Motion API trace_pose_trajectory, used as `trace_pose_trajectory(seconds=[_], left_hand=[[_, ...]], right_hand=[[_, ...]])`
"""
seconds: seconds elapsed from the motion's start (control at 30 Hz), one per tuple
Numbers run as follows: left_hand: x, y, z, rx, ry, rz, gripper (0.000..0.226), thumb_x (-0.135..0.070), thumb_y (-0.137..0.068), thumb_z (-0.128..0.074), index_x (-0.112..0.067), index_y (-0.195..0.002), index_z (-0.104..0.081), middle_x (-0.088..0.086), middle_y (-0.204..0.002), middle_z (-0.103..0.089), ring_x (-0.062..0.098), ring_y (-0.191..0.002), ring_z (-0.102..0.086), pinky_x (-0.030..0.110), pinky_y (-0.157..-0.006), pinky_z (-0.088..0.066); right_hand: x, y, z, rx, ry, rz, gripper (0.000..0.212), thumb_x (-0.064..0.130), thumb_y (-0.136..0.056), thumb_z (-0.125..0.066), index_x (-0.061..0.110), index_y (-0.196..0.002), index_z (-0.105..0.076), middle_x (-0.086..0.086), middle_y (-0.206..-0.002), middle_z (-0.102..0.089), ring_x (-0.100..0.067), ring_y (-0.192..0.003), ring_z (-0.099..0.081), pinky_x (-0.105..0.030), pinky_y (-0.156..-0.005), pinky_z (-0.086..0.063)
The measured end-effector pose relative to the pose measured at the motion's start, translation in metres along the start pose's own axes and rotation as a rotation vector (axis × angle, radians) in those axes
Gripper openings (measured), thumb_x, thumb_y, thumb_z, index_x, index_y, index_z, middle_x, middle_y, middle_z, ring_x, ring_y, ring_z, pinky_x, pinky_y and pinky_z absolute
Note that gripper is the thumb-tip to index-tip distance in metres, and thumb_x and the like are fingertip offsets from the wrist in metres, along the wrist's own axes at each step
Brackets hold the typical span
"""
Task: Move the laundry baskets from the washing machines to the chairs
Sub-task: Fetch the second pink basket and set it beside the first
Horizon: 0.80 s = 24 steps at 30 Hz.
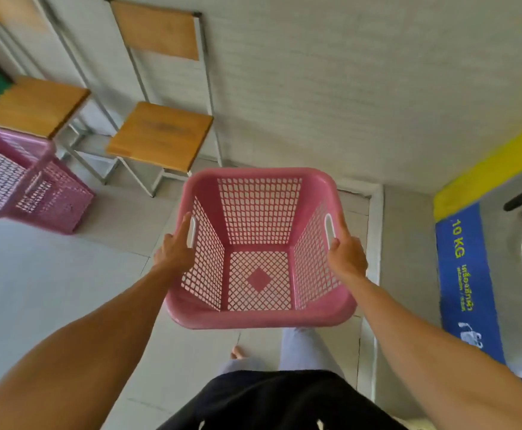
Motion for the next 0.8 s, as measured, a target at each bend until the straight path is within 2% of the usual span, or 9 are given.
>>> trace_pose_trajectory(seconds=[0.07, 0.17, 0.3, 0.43, 0.57, 0.67, 0.8], left_hand=[[0.037, 0.006, 0.012, -0.032, 0.024, 0.070, 0.088, -0.027, -0.087, -0.056, -0.057, -0.144, 0.004, 0.019, -0.111, -0.055, 0.035, -0.082, -0.061, 0.039, -0.062, -0.054], [0.090, 0.011, 0.028, -0.059, 0.053, 0.164, 0.088, -0.026, -0.087, -0.055, -0.057, -0.145, 0.004, 0.020, -0.112, -0.055, 0.037, -0.087, -0.062, 0.044, -0.071, -0.058], [0.143, 0.012, 0.050, -0.113, 0.107, 0.271, 0.086, -0.024, -0.089, -0.052, -0.058, -0.144, 0.004, 0.019, -0.110, -0.055, 0.036, -0.085, -0.062, 0.047, -0.072, -0.058], [0.193, 0.014, 0.068, -0.156, 0.129, 0.402, 0.085, -0.020, -0.089, -0.050, -0.058, -0.144, 0.003, 0.017, -0.110, -0.055, 0.031, -0.082, -0.061, 0.043, -0.066, -0.058], [0.237, 0.009, 0.078, -0.177, 0.173, 0.523, 0.083, -0.025, -0.090, -0.050, -0.056, -0.145, 0.004, 0.015, -0.109, -0.057, 0.029, -0.081, -0.060, 0.038, -0.062, -0.055], [0.267, 0.009, 0.089, -0.195, 0.210, 0.604, 0.085, -0.023, -0.087, -0.050, -0.055, -0.145, 0.003, 0.014, -0.104, -0.060, 0.026, -0.075, -0.057, 0.035, -0.056, -0.048], [0.302, 0.012, 0.100, -0.228, 0.259, 0.716, 0.087, -0.019, -0.087, -0.050, -0.053, -0.147, 0.003, 0.014, -0.103, -0.061, 0.025, -0.073, -0.059, 0.036, -0.057, -0.051]], right_hand=[[0.037, 0.001, -0.016, 0.040, 0.002, 0.056, 0.066, 0.024, -0.107, -0.035, 0.058, -0.153, -0.003, -0.018, -0.091, -0.059, -0.028, -0.064, -0.066, -0.031, -0.049, -0.054], [0.089, 0.000, -0.042, 0.096, 0.035, 0.151, 0.069, 0.022, -0.107, -0.036, 0.058, -0.153, 0.000, -0.018, -0.092, -0.059, -0.028, -0.067, -0.067, -0.035, -0.053, -0.059], [0.153, -0.010, -0.080, 0.142, 0.074, 0.254, 0.071, 0.022, -0.107, -0.038, 0.062, -0.151, 0.001, -0.016, -0.093, -0.057, -0.024, -0.064, -0.065, -0.033, -0.049, -0.057], [0.214, -0.022, -0.120, 0.223, 0.112, 0.341, 0.070, 0.025, -0.107, -0.035, 0.066, -0.149, 0.003, -0.014, -0.093, -0.054, -0.025, -0.066, -0.065, -0.040, -0.054, -0.061], [0.282, -0.039, -0.164, 0.295, 0.121, 0.465, 0.069, 0.023, -0.107, -0.031, 0.066, -0.148, 0.004, -0.015, -0.085, -0.057, -0.025, -0.059, -0.065, -0.033, -0.046, -0.057], [0.328, -0.045, -0.191, 0.349, 0.144, 0.530, 0.066, 0.025, -0.108, -0.029, 0.065, -0.149, 0.003, -0.015, -0.085, -0.058, -0.026, -0.061, -0.066, -0.037, -0.050, -0.060], [0.395, -0.052, -0.229, 0.404, 0.203, 0.656, 0.066, 0.023, -0.106, -0.030, 0.063, -0.150, -0.002, -0.014, -0.091, -0.062, -0.027, -0.068, -0.065, -0.041, -0.056, -0.060]])
Point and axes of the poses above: each hand's wrist, its own y-axis away from the middle knuckle, its own z-axis out of the back of the hand, x = y × z, the point moved 6 cm from there along -y, towards the middle knuckle
